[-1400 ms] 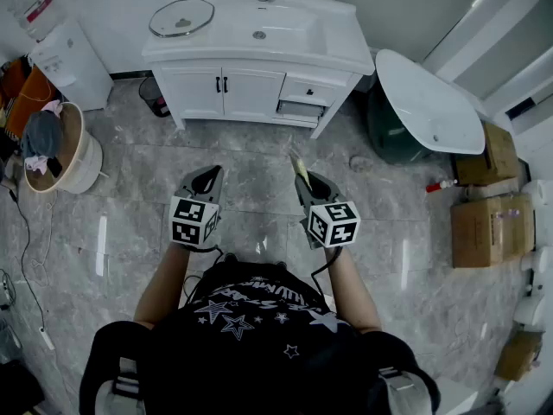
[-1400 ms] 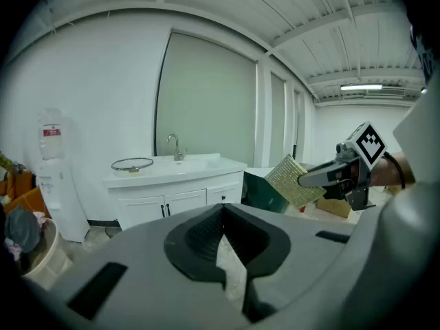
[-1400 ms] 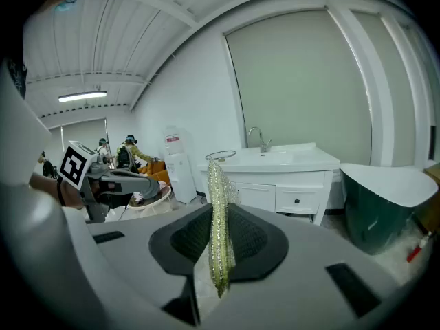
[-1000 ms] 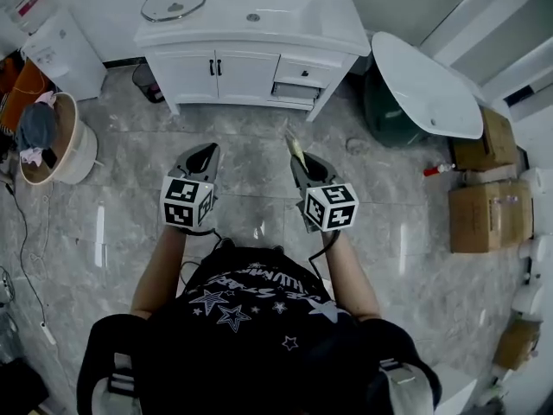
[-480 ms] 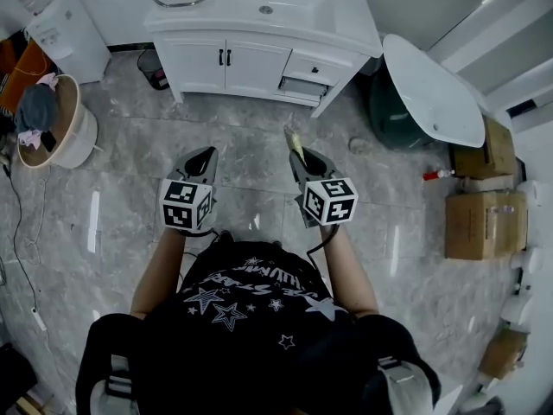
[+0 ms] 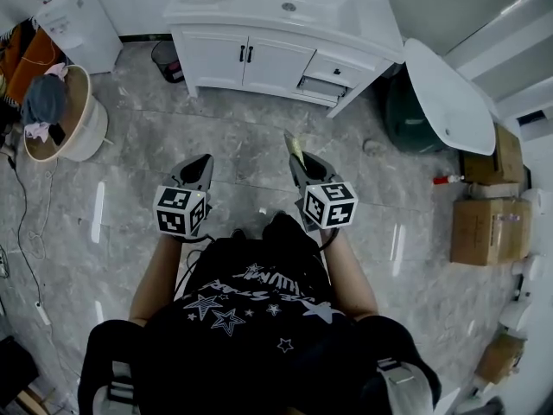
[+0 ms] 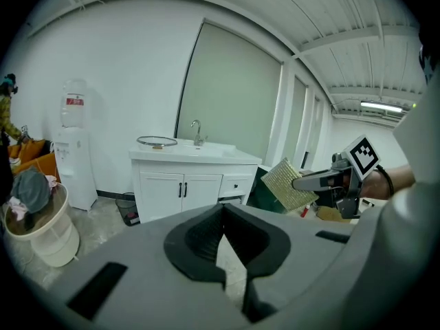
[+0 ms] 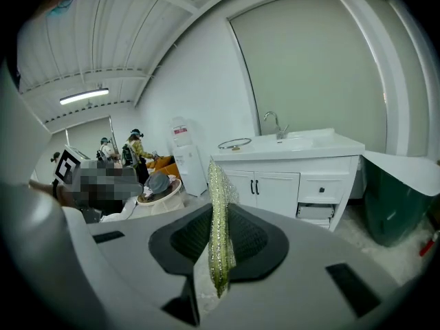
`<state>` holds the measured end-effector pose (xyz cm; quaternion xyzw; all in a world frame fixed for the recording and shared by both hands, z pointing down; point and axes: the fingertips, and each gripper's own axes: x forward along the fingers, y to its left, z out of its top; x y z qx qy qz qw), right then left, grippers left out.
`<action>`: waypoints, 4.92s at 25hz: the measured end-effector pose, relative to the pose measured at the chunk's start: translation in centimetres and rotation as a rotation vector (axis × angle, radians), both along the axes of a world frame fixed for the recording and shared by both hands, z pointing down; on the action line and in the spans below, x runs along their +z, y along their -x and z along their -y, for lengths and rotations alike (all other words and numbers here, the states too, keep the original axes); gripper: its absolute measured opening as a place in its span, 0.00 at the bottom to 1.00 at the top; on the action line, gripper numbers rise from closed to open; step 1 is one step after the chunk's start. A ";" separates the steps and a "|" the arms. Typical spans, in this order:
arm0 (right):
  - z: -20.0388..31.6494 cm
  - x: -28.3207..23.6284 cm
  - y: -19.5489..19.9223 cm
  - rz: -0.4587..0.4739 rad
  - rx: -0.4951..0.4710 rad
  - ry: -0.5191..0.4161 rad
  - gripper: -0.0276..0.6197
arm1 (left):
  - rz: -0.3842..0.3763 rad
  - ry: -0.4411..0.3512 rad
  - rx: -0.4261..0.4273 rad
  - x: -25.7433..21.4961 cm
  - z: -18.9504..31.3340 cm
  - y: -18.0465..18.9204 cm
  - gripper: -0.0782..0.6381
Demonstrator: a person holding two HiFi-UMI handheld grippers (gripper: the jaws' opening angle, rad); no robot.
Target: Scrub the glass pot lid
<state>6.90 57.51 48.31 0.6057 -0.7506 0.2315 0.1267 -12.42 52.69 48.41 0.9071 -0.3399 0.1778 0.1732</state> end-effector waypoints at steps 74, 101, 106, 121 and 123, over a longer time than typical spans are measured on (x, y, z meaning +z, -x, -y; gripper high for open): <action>63.4 0.6 -16.3 0.155 -0.122 0.002 0.15 | -0.111 0.088 -0.305 -0.7 59.7 -10.5 0.12; 82.3 -4.0 -6.8 -0.114 -0.217 -0.104 0.15 | -0.212 0.222 -0.321 1.2 74.1 0.5 0.12; 85.2 -4.1 -4.3 -0.154 -0.249 -0.115 0.15 | -0.235 0.284 -0.317 2.5 75.6 1.7 0.16; 90.1 -1.5 0.7 -0.347 -0.349 -0.083 0.15 | -0.409 0.505 -0.192 4.9 78.2 0.6 0.30; 90.5 -1.2 1.0 -0.376 -0.355 -0.082 0.15 | -0.427 0.519 -0.185 5.1 78.4 0.6 0.30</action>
